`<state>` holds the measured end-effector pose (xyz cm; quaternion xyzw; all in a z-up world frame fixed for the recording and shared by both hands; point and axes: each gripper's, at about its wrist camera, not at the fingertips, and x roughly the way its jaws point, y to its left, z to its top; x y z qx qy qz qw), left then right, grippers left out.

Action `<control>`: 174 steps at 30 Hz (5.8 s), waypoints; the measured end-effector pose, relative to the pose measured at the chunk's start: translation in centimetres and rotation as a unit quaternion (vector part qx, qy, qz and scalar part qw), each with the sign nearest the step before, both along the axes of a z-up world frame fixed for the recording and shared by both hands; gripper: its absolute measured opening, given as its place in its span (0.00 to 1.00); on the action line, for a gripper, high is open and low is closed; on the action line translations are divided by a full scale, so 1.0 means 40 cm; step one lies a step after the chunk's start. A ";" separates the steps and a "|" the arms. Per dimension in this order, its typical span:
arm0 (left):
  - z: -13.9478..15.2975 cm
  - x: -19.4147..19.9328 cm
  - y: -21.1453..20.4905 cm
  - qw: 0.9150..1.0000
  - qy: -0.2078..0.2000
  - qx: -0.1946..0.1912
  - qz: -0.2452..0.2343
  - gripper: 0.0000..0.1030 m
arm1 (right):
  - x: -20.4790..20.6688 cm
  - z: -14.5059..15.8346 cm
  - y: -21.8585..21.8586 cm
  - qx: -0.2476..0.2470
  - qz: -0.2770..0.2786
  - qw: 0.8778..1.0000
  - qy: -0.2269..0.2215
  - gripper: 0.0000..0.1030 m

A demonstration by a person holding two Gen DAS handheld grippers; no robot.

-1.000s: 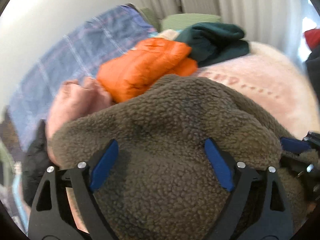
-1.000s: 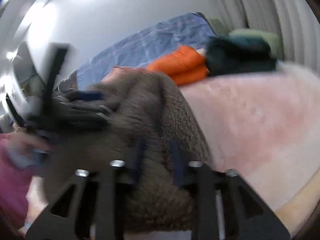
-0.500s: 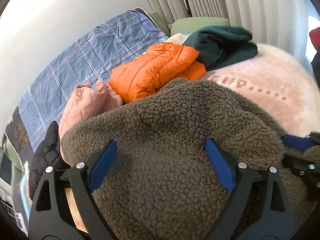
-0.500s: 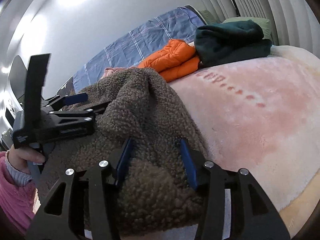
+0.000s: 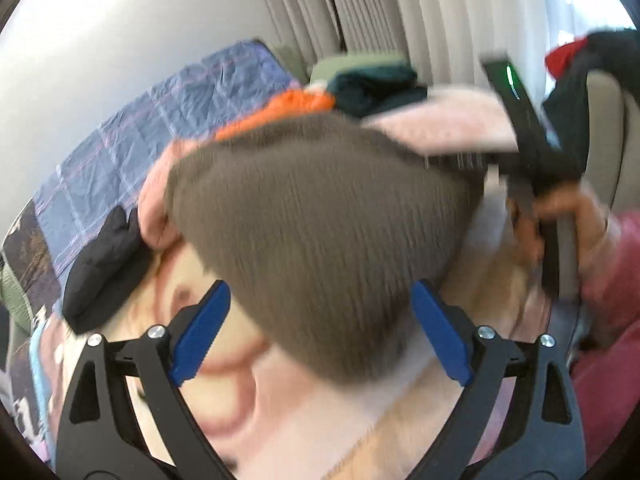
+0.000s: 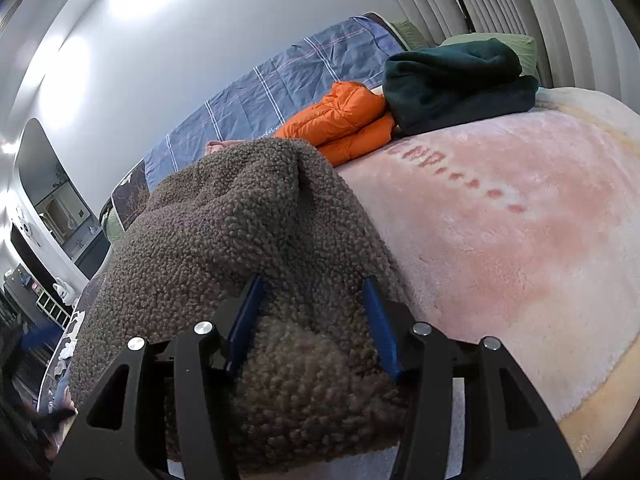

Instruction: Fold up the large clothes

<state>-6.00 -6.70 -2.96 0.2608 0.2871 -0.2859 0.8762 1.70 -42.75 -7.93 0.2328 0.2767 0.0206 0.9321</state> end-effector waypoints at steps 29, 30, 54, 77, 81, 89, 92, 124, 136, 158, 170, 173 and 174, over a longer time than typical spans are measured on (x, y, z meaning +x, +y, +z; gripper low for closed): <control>-0.122 0.062 0.021 0.995 0.004 0.007 0.096 0.93 | -0.006 -0.011 -0.009 -0.011 -0.036 0.999 0.014 0.81; -0.111 0.049 0.032 0.997 0.020 -0.002 0.071 0.89 | -0.007 -0.008 -0.007 -0.014 -0.038 0.999 0.012 0.81; -0.037 0.582 -0.083 0.990 0.079 -0.065 0.095 0.50 | -0.006 -0.007 -0.001 -0.022 -0.032 0.999 0.008 0.82; -0.028 0.554 -0.078 0.991 0.051 -0.084 0.093 0.50 | 0.201 0.065 0.088 -0.091 0.036 0.994 0.041 0.31; -0.028 0.556 -0.061 0.989 0.056 -0.105 0.085 0.50 | 0.195 0.061 0.125 -0.142 0.026 0.989 0.032 0.31; 0.014 0.572 0.012 0.982 0.051 -0.158 0.087 0.42 | 0.164 0.060 0.097 -0.126 0.000 0.992 0.032 0.44; 0.047 0.607 0.102 0.964 0.056 -0.218 0.139 0.39 | 0.158 0.049 0.073 -0.092 0.000 0.995 0.028 0.46; -0.125 0.875 0.039 0.952 0.182 -0.155 0.190 0.49 | 0.174 0.048 0.076 -0.089 0.000 0.996 0.025 0.48; -0.061 0.830 0.047 0.965 0.126 -0.134 0.185 0.48 | 0.170 0.045 0.072 -0.083 0.003 0.996 0.016 0.49; -0.058 0.706 -0.287 0.990 0.133 0.029 0.032 0.57 | 0.118 0.035 0.043 -0.034 0.019 0.999 0.011 0.55; -0.053 0.678 -0.286 0.993 0.089 0.054 0.046 0.58 | -0.116 0.080 -0.118 0.047 -0.017 0.998 -0.034 0.60; -0.050 0.670 -0.288 0.994 0.074 0.060 0.051 0.60 | -0.115 0.081 -0.100 0.074 0.006 0.996 -0.040 0.60; -0.049 0.667 -0.288 0.994 0.069 0.062 0.053 0.61 | -0.111 0.087 -0.084 0.067 0.016 0.997 -0.044 0.60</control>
